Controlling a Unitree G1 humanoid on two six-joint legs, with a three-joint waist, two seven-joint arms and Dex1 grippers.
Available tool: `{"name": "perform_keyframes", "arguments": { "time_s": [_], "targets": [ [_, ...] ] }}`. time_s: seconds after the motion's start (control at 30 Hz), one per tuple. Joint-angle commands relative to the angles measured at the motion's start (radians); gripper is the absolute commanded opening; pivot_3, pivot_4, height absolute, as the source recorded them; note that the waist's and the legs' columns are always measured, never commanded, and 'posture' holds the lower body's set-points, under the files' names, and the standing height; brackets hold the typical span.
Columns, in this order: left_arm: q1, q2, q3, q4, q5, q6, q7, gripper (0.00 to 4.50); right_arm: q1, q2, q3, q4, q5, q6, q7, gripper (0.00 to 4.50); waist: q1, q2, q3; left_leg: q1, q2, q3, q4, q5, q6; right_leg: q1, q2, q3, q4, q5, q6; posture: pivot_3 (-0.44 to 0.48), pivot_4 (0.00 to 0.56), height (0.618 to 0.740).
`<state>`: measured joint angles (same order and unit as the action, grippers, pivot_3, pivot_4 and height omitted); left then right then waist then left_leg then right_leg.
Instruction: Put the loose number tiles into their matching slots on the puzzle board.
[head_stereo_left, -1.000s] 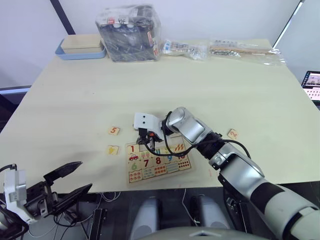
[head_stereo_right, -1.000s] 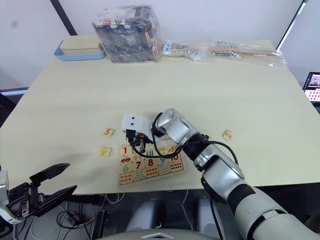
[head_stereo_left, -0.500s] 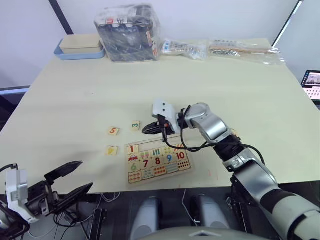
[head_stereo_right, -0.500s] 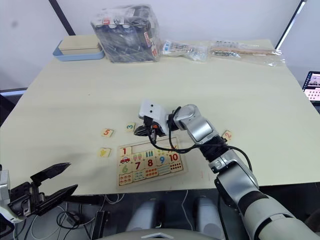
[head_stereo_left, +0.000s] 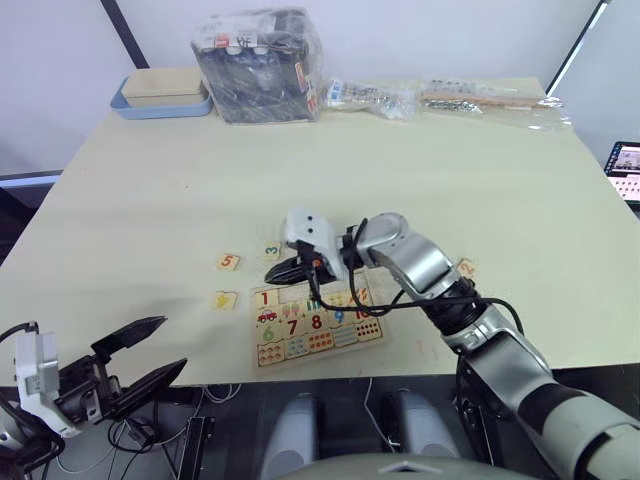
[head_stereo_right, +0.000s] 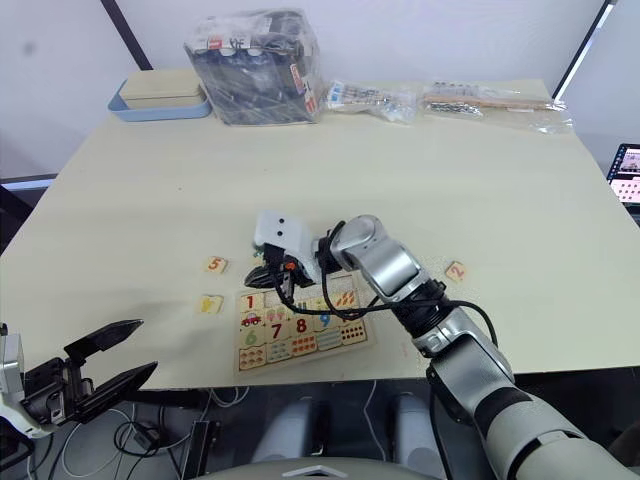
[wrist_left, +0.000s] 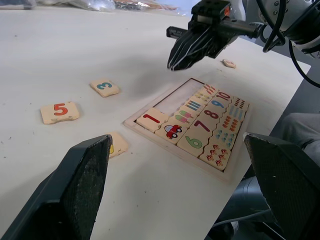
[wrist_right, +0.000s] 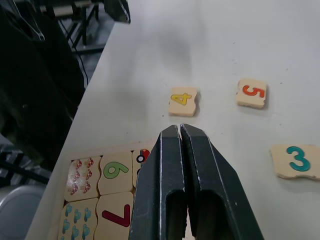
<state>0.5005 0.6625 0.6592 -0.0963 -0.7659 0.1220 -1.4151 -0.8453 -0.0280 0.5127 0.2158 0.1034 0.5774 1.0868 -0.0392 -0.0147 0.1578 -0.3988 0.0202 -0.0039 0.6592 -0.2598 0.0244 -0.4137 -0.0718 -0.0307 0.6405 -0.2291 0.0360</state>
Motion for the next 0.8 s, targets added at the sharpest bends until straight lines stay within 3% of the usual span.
{"name": "perform_keyframes", "arguments": {
  "time_s": [0.03,0.17,0.27,0.5,0.8],
  "targets": [
    [0.012,-0.001,0.014,-0.017,-0.001,-0.011,0.0,4.5,0.007,0.003,-0.012,-0.052,0.026,-0.051,0.008,0.08,0.0,0.0,0.0,0.0,0.0,0.0,0.0,0.0,0.0,0.0,0.0,0.0,0.0,0.0,0.0,0.0,0.15,0.74],
    [0.028,-0.007,0.021,-0.023,-0.003,-0.015,0.001,4.5,0.074,-0.064,-0.069,-0.166,0.102,-0.027,0.046,0.08,0.001,0.0,0.0,0.0,0.0,0.0,0.0,0.0,0.0,0.0,0.0,0.0,-0.001,0.0,0.0,0.0,0.15,0.74],
    [0.033,-0.009,0.023,-0.024,-0.003,-0.017,0.003,4.5,0.148,-0.151,-0.11,-0.272,0.147,-0.017,0.064,0.9,0.007,0.0,0.0,-0.001,0.0,0.0,0.0,0.0,0.0,0.0,-0.001,-0.001,-0.002,0.0,0.0,0.0,0.15,0.74],
    [0.031,-0.009,0.024,-0.013,-0.001,-0.022,0.003,4.5,0.364,-0.394,-0.269,-0.545,0.279,0.033,0.07,4.33,0.01,-0.001,0.0,-0.001,0.0,0.0,-0.001,0.0,0.0,0.0,-0.001,-0.001,-0.003,0.0,0.0,0.0,0.15,0.74],
    [-0.005,0.009,0.016,0.069,0.022,-0.035,-0.027,4.5,0.705,-0.656,-0.606,-0.751,0.431,0.049,0.027,4.48,0.03,-0.007,-0.002,-0.001,0.001,0.002,-0.002,0.0,0.0,0.001,0.0,-0.001,-0.008,0.0,0.001,0.0,0.15,0.74]
  ]
}}
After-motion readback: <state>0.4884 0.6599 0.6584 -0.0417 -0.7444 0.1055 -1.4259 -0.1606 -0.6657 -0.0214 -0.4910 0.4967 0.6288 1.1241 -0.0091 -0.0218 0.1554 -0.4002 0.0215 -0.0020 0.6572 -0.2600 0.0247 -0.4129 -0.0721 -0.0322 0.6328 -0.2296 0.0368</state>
